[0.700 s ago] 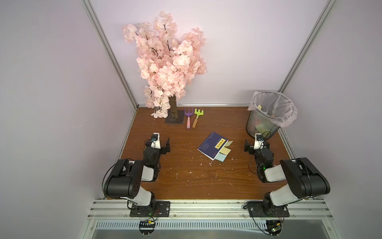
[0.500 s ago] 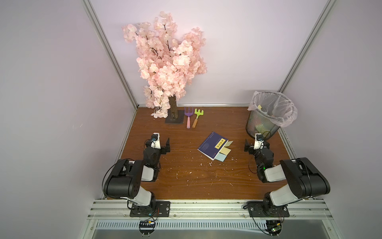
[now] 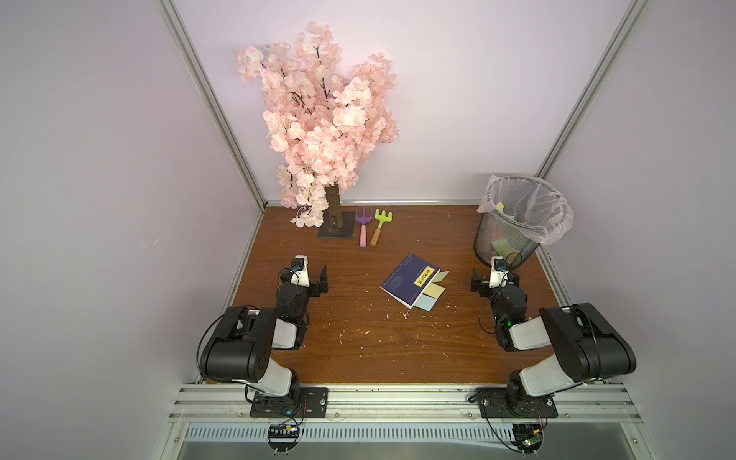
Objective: Peel off the used sticky note
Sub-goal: Adjust the book at the center of the board.
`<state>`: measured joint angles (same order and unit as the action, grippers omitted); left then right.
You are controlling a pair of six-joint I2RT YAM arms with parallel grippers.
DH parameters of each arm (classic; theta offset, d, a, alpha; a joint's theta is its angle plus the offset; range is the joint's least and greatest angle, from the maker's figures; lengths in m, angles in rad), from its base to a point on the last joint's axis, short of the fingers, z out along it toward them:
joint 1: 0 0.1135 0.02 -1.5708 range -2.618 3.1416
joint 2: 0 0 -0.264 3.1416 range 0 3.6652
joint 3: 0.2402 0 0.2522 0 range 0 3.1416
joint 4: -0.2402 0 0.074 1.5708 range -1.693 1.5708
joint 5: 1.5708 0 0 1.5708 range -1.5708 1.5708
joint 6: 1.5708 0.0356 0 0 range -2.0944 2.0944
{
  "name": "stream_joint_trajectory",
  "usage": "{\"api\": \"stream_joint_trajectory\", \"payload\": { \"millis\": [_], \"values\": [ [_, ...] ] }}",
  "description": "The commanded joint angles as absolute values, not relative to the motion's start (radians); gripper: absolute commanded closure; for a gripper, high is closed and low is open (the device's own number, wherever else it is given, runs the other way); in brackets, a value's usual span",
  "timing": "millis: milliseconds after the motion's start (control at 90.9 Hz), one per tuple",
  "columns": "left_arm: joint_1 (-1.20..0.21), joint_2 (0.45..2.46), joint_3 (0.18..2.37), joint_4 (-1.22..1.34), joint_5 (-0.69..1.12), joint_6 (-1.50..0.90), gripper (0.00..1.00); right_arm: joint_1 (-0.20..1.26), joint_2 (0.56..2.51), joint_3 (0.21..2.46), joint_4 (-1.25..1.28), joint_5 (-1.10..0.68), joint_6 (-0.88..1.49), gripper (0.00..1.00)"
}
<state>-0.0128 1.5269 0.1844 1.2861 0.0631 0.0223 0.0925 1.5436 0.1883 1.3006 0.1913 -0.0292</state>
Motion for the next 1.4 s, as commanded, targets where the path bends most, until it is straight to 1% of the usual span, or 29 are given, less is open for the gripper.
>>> {"api": "stream_joint_trajectory", "payload": {
  "millis": [0, 154, 209, 242, 286, 308, 352, 396, 440, 473, 517, 561, 627, 660, 693, 748, 815, 936, 1057, 1211, 1288, 1387],
  "values": [
    [-0.002, 1.523, 0.198, 1.282, 0.058, 0.015, 0.01, 0.091, 1.539, 0.206, 1.336, 0.204, -0.015, 0.01],
    [-0.002, 1.519, 0.197, 1.279, 0.066, 0.02, 0.01, 0.089, 1.539, 0.208, 1.331, 0.202, -0.011, 0.01],
    [-0.002, 1.476, 0.194, 1.282, 0.091, 0.026, 0.01, 0.078, 1.536, 0.213, 1.321, 0.185, -0.004, 0.01],
    [-0.002, 1.413, 0.205, 1.228, 0.114, 0.036, 0.01, 0.08, 1.531, 0.21, 1.329, 0.214, -0.002, 0.01],
    [-0.002, 1.327, 0.241, 1.077, 0.152, 0.056, 0.01, 0.097, 1.489, 0.203, 1.301, 0.267, -0.009, 0.01],
    [-0.002, 1.283, 0.272, 0.993, 0.17, 0.063, 0.01, 0.11, 1.439, 0.21, 1.261, 0.291, -0.015, 0.01],
    [-0.004, 1.211, 0.342, 0.806, 0.198, 0.079, 0.01, 0.143, 1.348, 0.256, 1.054, 0.362, 0.017, 0.01],
    [-0.008, 1.169, 0.438, 0.601, 0.243, 0.096, 0.01, 0.159, 1.222, 0.324, 0.808, 0.416, 0.142, 0.01],
    [-0.014, 1.156, 0.53, 0.391, 0.302, 0.129, 0.01, 0.16, 1.128, 0.383, 0.605, 0.418, 0.279, 0.01],
    [-0.024, 1.161, 0.589, 0.266, 0.324, 0.152, 0.02, 0.158, 1.084, 0.401, 0.523, 0.394, 0.377, 0.01],
    [-0.052, 1.177, 0.642, 0.157, 0.323, 0.189, 0.01, 0.152, 1.037, 0.398, 0.486, 0.328, 0.477, 0.01],
    [-0.089, 1.2, 0.678, 0.06, 0.314, 0.237, 0.02, 0.147, 1.0, 0.381, 0.512, 0.204, 0.507, 0.01],
    [-0.16, 1.24, 0.712, -0.015, 0.254, 0.303, 0.01, 0.153, 0.968, 0.379, 0.548, 0.04, 0.527, 0.01],
    [-0.196, 1.263, 0.723, -0.046, 0.224, 0.327, 0.01, 0.169, 0.97, 0.402, 0.519, 0.017, 0.533, 0.01],
    [-0.231, 1.288, 0.732, -0.074, 0.2, 0.34, 0.01, 0.196, 0.98, 0.446, 0.456, 0.045, 0.536, 0.01],
    [-0.286, 1.327, 0.748, -0.104, 0.158, 0.354, 0.01, 0.261, 1.024, 0.543, 0.301, 0.109, 0.506, 0.01],
    [-0.349, 1.356, 0.754, -0.12, 0.111, 0.363, 0.01, 0.328, 1.118, 0.662, 0.189, 0.122, 0.468, 0.01],
    [-0.421, 1.381, 0.758, -0.119, 0.073, 0.372, 0.01, 0.37, 1.324, 0.893, 0.006, -0.014, 0.441, 0.01],
    [-0.436, 1.377, 0.753, -0.132, 0.099, 0.371, 0.01, 0.386, 1.538, 1.082, -0.087, -0.119, 0.407, 0.01],
    [-0.436, 1.357, 0.723, -0.138, 0.089, 0.386, 0.01, 0.395, 1.796, 1.31, -0.182, -0.236, 0.367, 0.02],
    [-0.436, 1.343, 0.708, -0.14, 0.079, 0.388, 0.01, 0.403, 1.916, 1.431, -0.25, -0.256, 0.341, 0.02],
    [-0.436, 1.323, 0.686, -0.131, 0.061, 0.387, 0.01, 0.403, 2.02, 1.528, -0.293, -0.248, 0.321, 0.02]
  ]
}}
